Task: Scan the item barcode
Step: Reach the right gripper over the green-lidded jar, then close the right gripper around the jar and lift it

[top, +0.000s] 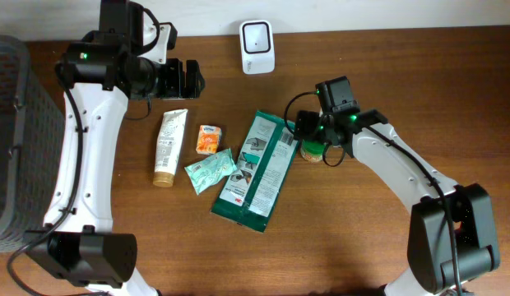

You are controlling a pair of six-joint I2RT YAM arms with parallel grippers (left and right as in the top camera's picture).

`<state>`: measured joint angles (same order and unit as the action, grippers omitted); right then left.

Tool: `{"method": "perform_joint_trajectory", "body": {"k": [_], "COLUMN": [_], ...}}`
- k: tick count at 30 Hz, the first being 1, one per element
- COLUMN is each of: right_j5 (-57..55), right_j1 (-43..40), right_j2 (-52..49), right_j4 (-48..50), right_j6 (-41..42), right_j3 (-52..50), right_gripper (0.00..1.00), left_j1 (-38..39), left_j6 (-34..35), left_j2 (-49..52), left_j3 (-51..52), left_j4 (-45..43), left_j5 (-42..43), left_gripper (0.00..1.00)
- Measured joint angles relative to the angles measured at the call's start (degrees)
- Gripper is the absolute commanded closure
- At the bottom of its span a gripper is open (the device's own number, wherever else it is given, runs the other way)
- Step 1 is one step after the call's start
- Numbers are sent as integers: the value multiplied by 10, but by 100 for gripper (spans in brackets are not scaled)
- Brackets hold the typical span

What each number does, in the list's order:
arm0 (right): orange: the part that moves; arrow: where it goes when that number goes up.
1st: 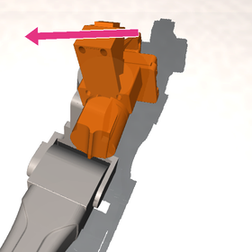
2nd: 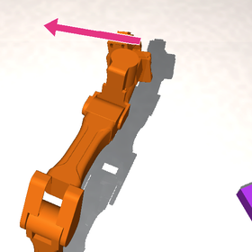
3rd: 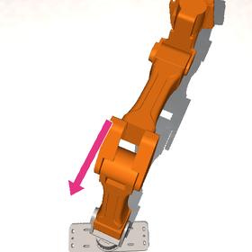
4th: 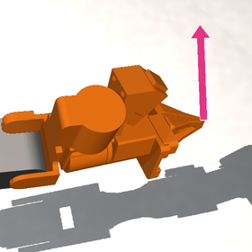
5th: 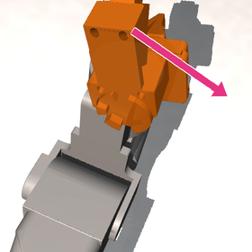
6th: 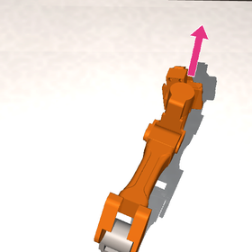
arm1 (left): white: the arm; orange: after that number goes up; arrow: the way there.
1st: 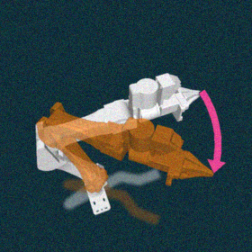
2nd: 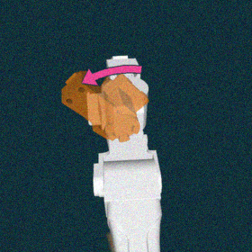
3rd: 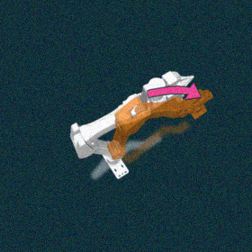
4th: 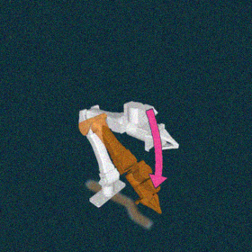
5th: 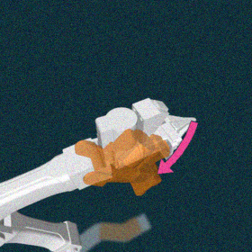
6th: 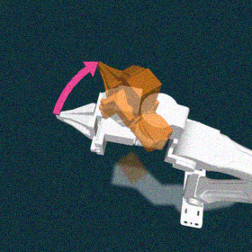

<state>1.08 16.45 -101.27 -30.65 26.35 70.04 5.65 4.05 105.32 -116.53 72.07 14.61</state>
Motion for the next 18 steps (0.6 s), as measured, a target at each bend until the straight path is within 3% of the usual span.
{"method": "perform_joint_trajectory", "body": {"k": [8, 15, 18], "right_j5": [0, 1, 0], "right_j1": [0, 0, 0], "right_j2": [0, 0, 0], "right_j4": [-44, -73, -87], "right_j6": [-25, -52, -71], "right_j3": [0, 0, 0], "right_gripper": [12, 27, 29], "left_j1": [0, 0, 0], "left_j6": [0, 0, 0], "left_j2": [0, 0, 0], "left_j3": [0, 0, 0], "left_j4": [0, 0, 0], "left_j5": [0, 0, 0], "left_gripper": [1, 1, 1]}}
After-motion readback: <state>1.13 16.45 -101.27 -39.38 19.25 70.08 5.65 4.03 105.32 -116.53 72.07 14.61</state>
